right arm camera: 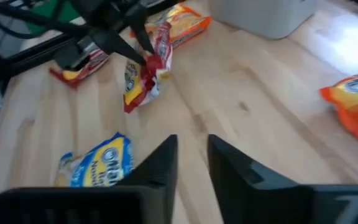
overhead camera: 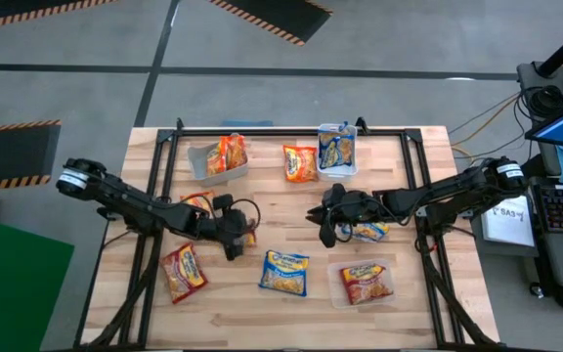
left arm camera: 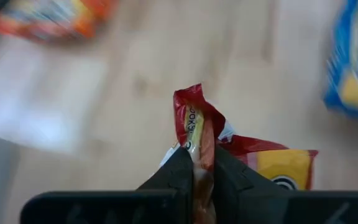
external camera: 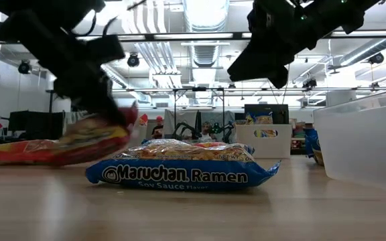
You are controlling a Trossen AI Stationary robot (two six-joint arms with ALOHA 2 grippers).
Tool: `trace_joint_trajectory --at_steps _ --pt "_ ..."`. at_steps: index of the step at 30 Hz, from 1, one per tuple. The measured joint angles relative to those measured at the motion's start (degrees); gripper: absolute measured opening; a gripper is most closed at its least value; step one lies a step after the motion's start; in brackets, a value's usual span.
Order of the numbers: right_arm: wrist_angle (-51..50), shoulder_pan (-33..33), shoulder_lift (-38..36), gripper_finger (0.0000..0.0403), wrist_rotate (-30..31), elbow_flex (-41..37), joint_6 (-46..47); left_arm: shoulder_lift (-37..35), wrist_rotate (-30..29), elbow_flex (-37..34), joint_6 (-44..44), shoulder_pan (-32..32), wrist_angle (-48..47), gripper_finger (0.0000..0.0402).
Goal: Sort Maruchan noodles
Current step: Put the red noodle pack into the transparent bin
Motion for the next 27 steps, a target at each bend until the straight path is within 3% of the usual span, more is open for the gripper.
trace_joint_trajectory --at_steps 6,12,18,27 --pt "2.60 -0.02 0.02 0.0172 2.81 0.00 -0.30 -0.71 -12.30 0.00 1.68 0.00 12.58 0.0008" --pt "5.40 0.00 0.02 0.0228 2.81 0.00 -2.45 0.91 -13.69 0.00 10.79 0.00 28.27 0.0010" --pt "9.01 0.02 0.02 0.0248 2.78 0.00 -3.72 2.92 -13.74 0.11 17.05 0.21 39.27 0.0009" --pt "12.04 0.02 0.02 0.0240 2.78 0.00 -4.61 7.95 -13.89 0.22 18.36 1.74 47.62 0.0008"
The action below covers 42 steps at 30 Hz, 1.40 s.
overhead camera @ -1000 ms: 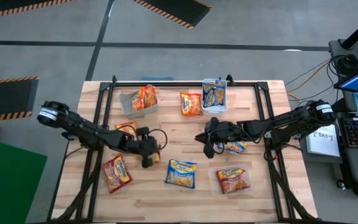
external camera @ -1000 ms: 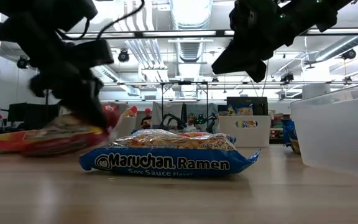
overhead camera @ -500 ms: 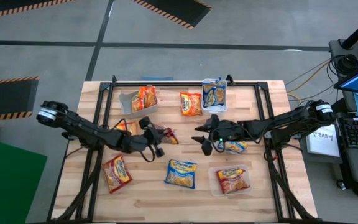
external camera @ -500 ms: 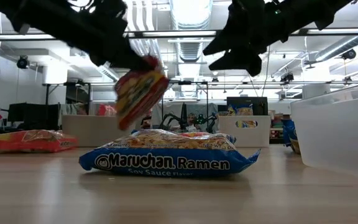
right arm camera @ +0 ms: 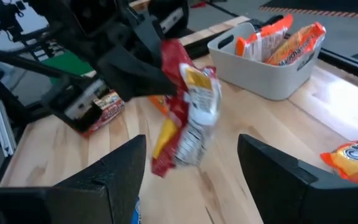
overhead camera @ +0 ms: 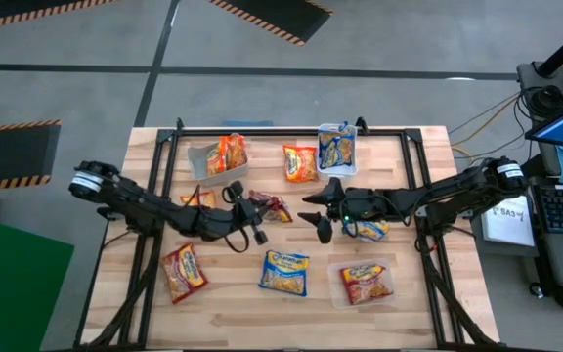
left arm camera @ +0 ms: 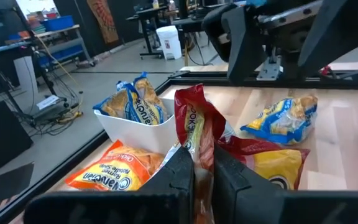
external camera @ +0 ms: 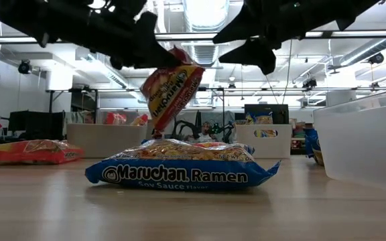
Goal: Sort Maruchan noodles
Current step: Put the red noodle pack into the transparent bin
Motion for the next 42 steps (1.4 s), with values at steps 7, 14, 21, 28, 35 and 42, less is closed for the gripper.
trace_joint_trajectory --at_steps 7,14,21,28,35,42 --pt "-0.36 0.26 2.34 0.0235 0.02 1.34 -2.72 4.64 -0.25 4.37 3.89 0.31 1.78 0.0008" --pt "-10.50 0.24 6.08 0.0235 3.11 7.89 -4.11 7.86 -0.67 8.31 6.62 0.43 1.53 0.0008" --pt "-18.05 0.24 9.29 0.0235 4.63 14.69 -3.98 8.04 -0.89 9.43 5.41 0.51 1.71 0.0008" --pt "-23.61 -0.03 11.74 0.0191 4.62 19.59 -2.50 8.04 -0.81 10.08 5.17 0.51 1.95 0.0010" --pt "-28.87 -0.18 12.98 0.0073 4.55 22.65 -1.42 7.93 -0.16 10.06 5.15 0.51 2.32 0.0020" --pt "-33.56 -0.17 12.56 0.0016 3.91 24.37 -0.30 6.38 3.54 10.01 6.29 0.45 0.99 0.0053"
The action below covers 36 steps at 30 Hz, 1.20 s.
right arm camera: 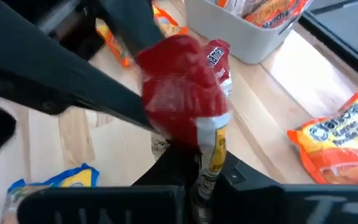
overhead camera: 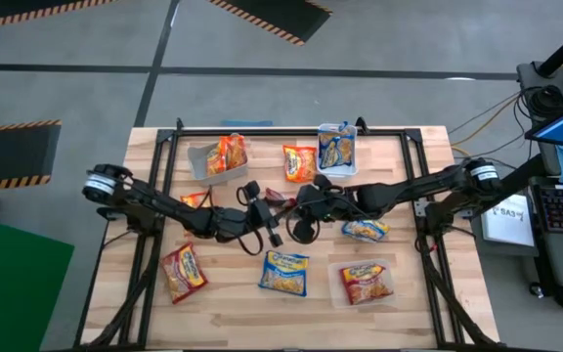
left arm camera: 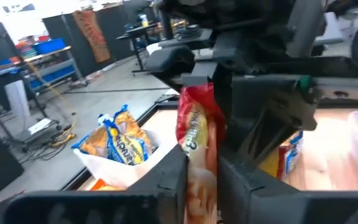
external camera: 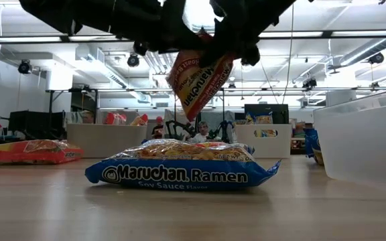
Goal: Sort Maruchan noodles
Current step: Put the red noodle pack into the transparent bin
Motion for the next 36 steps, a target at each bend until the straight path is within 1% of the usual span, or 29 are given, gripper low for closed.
trace_joint_trajectory --at_steps 4,10,15,18,22,25,29,33,36 --pt "-4.69 0.02 -0.23 0.0015 -0.26 1.93 2.54 -3.04 1.15 0.00 2.04 -0.05 -3.68 0.0102" --pt "-12.79 -0.11 -0.46 0.0014 -4.53 6.18 7.13 -9.78 0.94 -0.06 7.34 -0.07 -12.91 0.0181" --pt "-23.03 -0.11 -0.52 0.0014 -8.96 12.22 14.86 -16.24 0.77 -0.51 11.08 -0.04 -20.59 0.0219" --pt "-29.02 -0.11 -0.57 0.0013 -12.71 15.78 21.40 -19.64 0.66 -0.74 11.31 0.00 -25.44 0.0228" --pt "-36.02 -0.11 -0.58 0.0013 -19.37 18.85 33.10 -22.15 0.66 -0.87 9.73 0.02 -30.37 0.0230" --pt "-39.55 1.01 -0.62 0.0013 -24.41 18.97 43.06 -22.69 0.66 -0.87 9.00 0.04 -33.20 0.0230" --pt "-43.61 4.80 -0.62 0.0013 -30.09 18.02 57.09 -22.62 0.68 -0.94 7.89 0.04 -36.15 0.0227" --pt "-48.54 10.22 -0.60 0.0013 -32.83 17.74 68.50 -22.45 0.72 -1.09 7.82 0.04 -36.25 0.0224" --pt "-50.45 14.89 -0.60 0.0013 -31.35 17.12 75.42 -22.45 0.72 -1.25 7.82 0.04 -36.31 0.0224"
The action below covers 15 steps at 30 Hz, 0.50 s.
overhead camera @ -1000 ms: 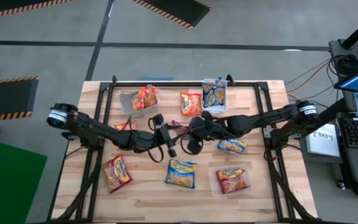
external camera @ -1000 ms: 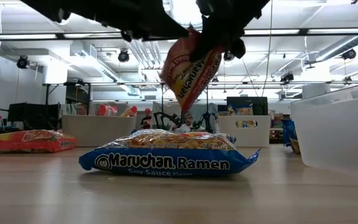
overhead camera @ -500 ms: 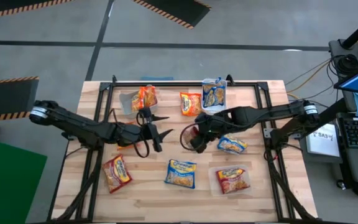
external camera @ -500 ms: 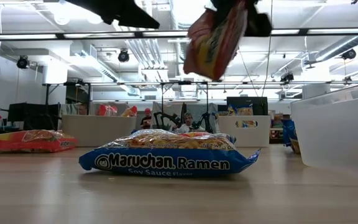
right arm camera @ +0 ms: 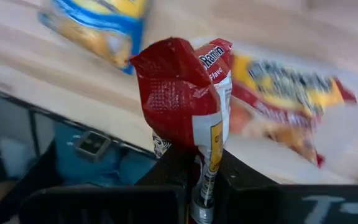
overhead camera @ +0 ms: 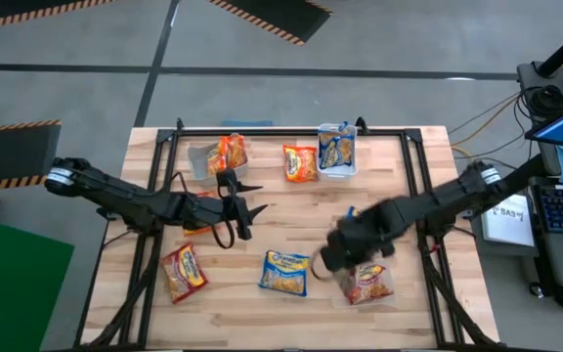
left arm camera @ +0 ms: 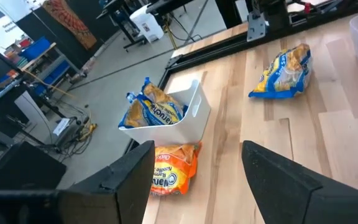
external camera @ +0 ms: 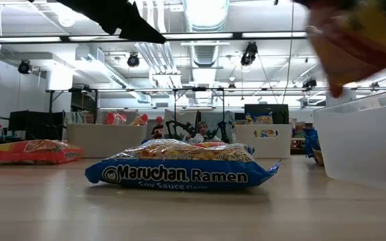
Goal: Sort Maruchan noodles
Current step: Put the red noodle pack into the transparent bin
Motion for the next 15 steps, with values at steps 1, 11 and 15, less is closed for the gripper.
trace_joint_trajectory --at_steps 1,11,15 --pt "-0.12 1.55 0.00 0.0013 1.55 -0.50 2.32 0.00 0.00 0.00 0.00 0.00 0.02 0.0224" --pt "0.95 10.61 0.00 0.0013 10.60 -4.81 17.61 0.00 0.04 0.00 -0.44 0.00 0.15 0.0224" --pt "1.97 10.92 0.00 0.0013 12.65 -5.21 17.77 0.00 0.04 0.00 -0.45 0.00 0.17 0.0223"
